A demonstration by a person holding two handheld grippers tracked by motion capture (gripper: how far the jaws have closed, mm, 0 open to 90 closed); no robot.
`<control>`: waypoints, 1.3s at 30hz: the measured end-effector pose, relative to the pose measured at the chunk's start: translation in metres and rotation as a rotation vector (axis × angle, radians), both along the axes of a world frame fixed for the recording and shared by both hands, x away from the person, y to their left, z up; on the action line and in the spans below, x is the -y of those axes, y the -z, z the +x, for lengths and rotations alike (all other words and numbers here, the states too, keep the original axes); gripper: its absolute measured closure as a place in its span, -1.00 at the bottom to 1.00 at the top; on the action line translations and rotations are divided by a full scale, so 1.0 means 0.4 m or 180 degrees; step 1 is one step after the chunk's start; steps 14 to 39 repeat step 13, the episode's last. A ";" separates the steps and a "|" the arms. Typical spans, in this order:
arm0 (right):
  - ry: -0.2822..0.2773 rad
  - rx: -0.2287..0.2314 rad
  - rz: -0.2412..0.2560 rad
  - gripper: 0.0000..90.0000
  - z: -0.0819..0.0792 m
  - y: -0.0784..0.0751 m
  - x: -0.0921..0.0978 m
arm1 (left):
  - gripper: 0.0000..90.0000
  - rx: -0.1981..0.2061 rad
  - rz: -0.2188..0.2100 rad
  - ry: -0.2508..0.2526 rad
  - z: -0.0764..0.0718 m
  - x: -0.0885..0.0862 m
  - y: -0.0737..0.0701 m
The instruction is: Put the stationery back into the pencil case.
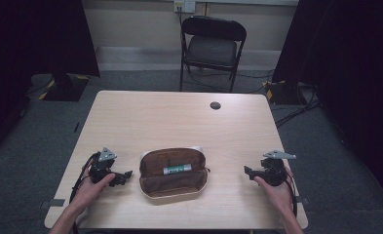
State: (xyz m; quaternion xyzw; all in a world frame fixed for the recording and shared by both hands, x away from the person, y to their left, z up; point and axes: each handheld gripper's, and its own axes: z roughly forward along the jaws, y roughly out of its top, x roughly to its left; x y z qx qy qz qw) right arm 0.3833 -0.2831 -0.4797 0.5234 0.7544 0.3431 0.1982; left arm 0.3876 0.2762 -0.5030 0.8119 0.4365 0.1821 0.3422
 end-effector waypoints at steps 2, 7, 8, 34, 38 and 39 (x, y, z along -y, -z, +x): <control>0.0066 -0.0023 -0.0078 -0.55 0.005 0.011 0.011 | -1.00 -0.0004 0.0012 0.0004 0.000 0.000 0.000; 0.0247 -0.0091 -0.0281 -0.60 0.014 0.032 0.016 | -1.00 0.0005 0.0009 -0.0001 0.000 0.000 0.000; 0.0262 -0.0088 -0.0277 -0.60 0.014 0.032 0.015 | -1.00 0.0010 0.0007 -0.0006 -0.001 0.000 0.000; 0.0269 0.0143 -0.0210 -0.64 0.003 0.050 0.014 | -1.00 0.0004 0.0013 0.0006 -0.004 -0.001 0.000; 0.0269 0.0143 -0.0210 -0.64 0.003 0.050 0.014 | -1.00 0.0004 0.0013 0.0006 -0.004 -0.001 0.000; 0.0269 0.0143 -0.0210 -0.64 0.003 0.050 0.014 | -1.00 0.0004 0.0013 0.0006 -0.004 -0.001 0.000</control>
